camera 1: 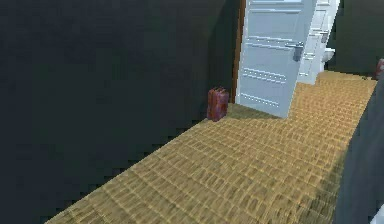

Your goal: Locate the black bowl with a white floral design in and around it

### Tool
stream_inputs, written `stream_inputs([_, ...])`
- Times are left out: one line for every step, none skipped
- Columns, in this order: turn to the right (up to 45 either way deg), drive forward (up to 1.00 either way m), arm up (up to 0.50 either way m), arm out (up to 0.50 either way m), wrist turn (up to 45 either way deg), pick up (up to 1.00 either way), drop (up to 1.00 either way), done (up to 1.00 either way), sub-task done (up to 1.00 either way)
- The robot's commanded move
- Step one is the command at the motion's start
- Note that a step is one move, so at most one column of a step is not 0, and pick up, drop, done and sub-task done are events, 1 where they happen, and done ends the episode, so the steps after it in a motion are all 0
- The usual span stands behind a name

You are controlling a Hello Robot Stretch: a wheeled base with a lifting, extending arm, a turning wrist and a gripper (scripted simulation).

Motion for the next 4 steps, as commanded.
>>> stream_inputs([9.0, 0.0, 0.0, 0.0, 0.0, 0.0, 0.0, 0.0, 0.0])
stream_inputs([3.0, 0.0, 0.0, 0.0, 0.0, 0.0, 0.0, 0.0, 0.0])
stream_inputs([0.0, 0.45, 0.0, 0.0, 0.0, 0.0, 0.0, 0.0, 0.0])
stream_inputs([24.0, 0.0, 0.0, 0.0, 0.0, 0.0, 0.0, 0.0, 0.0])
